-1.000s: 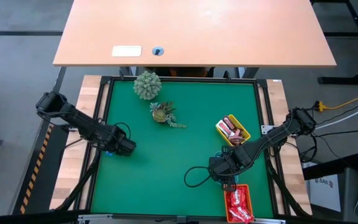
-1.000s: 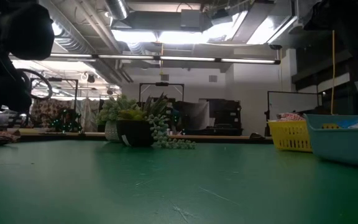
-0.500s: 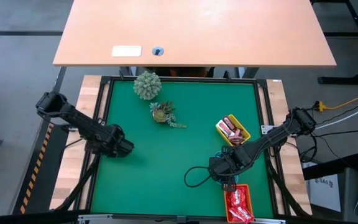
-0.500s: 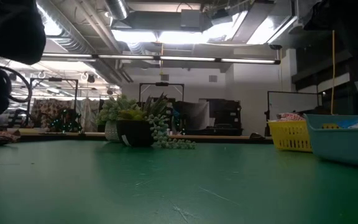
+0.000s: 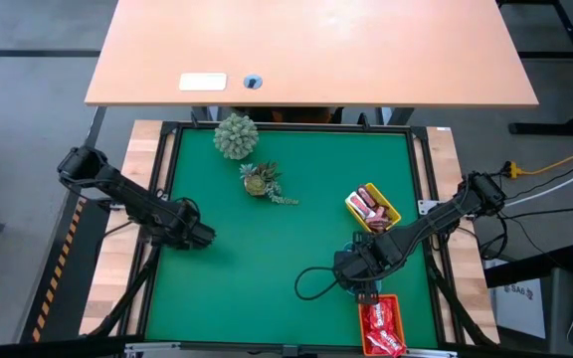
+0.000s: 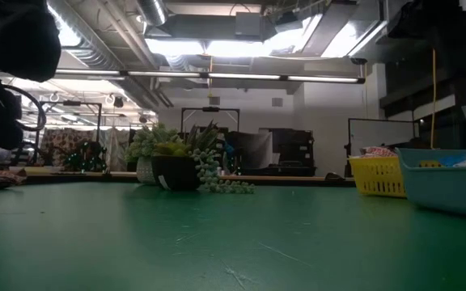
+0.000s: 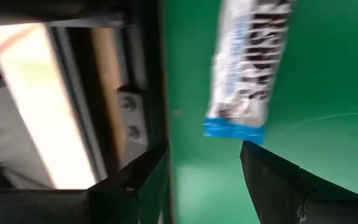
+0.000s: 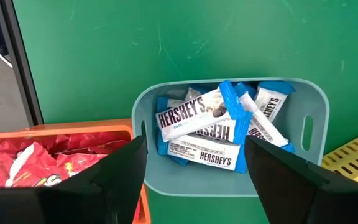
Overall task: Sort candy
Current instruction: Put the white chocolate into the blue bin
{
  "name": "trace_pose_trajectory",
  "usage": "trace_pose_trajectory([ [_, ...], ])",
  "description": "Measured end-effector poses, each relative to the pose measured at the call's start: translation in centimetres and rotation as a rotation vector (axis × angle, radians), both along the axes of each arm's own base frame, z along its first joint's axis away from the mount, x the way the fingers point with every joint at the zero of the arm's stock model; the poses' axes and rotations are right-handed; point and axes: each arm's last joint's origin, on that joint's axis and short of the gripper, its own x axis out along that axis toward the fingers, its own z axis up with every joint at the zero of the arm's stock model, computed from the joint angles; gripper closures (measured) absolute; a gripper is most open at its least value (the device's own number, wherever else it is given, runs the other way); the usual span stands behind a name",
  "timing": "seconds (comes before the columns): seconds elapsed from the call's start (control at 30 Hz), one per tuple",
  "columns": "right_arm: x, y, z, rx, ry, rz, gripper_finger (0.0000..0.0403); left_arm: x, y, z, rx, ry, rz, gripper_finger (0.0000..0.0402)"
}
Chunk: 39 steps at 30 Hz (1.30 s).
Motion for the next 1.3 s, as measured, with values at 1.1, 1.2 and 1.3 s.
trace_pose_trajectory([
  [1.1,0.0,0.0,0.0,-0.004,0.000,0.026,0.0134,0.6,0.5,-1.3,0.213,-0.180,0.043,0.0208],
  [1.2,0.0,0.0,0.0,-0.005,0.001,0.026,0.0134,0.8,0.4,-1.2,0.206,-0.191,0.039,0.0208],
  [1.3,0.0,0.0,0.0,-0.005,0.001,0.026,0.0134,0.9,0.4,-1.3,0.194,-0.195,0.034,0.0208],
])
